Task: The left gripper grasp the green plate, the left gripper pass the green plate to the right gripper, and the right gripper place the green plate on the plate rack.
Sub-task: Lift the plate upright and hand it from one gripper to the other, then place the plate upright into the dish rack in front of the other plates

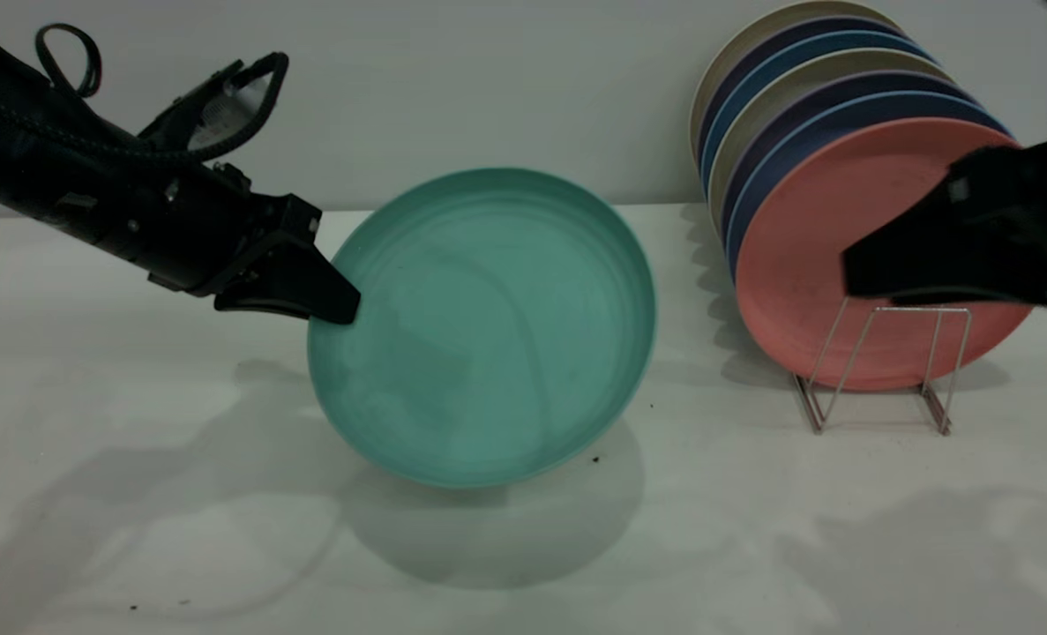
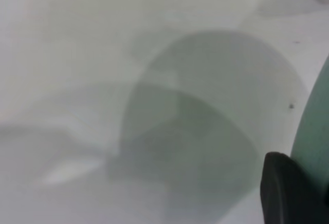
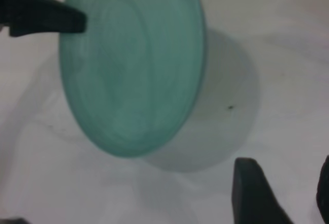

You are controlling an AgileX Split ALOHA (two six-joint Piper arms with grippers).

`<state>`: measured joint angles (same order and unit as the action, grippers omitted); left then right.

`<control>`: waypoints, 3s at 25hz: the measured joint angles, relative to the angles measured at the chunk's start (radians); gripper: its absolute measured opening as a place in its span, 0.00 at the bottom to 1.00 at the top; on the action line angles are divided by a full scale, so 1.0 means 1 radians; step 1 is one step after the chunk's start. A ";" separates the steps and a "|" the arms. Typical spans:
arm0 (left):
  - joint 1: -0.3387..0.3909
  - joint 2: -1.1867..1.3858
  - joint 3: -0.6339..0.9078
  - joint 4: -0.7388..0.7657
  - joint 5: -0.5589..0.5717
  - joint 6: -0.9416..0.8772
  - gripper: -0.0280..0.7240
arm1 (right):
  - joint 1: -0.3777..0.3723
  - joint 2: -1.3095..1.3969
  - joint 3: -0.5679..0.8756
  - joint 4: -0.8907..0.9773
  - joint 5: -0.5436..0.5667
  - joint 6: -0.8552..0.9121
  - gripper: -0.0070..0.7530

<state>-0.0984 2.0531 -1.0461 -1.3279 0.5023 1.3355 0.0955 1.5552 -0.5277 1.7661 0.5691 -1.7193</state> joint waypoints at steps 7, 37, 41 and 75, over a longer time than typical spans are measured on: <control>-0.017 0.000 0.000 -0.015 0.035 0.007 0.06 | 0.000 0.130 -0.059 0.004 0.138 -0.011 0.44; -0.189 0.000 -0.001 -0.244 0.120 0.118 0.06 | -0.001 0.199 -0.109 0.016 0.110 0.013 0.13; -0.189 0.000 -0.001 -0.246 0.120 0.097 0.06 | -0.002 0.200 -0.110 0.016 0.106 0.015 0.13; 0.098 -0.001 -0.011 0.712 0.187 -0.513 0.82 | -0.002 0.200 -0.229 -0.370 0.015 0.031 0.13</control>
<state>0.0000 2.0519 -1.0573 -0.6160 0.6895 0.8220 0.0939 1.7555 -0.7566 1.3962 0.5836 -1.6885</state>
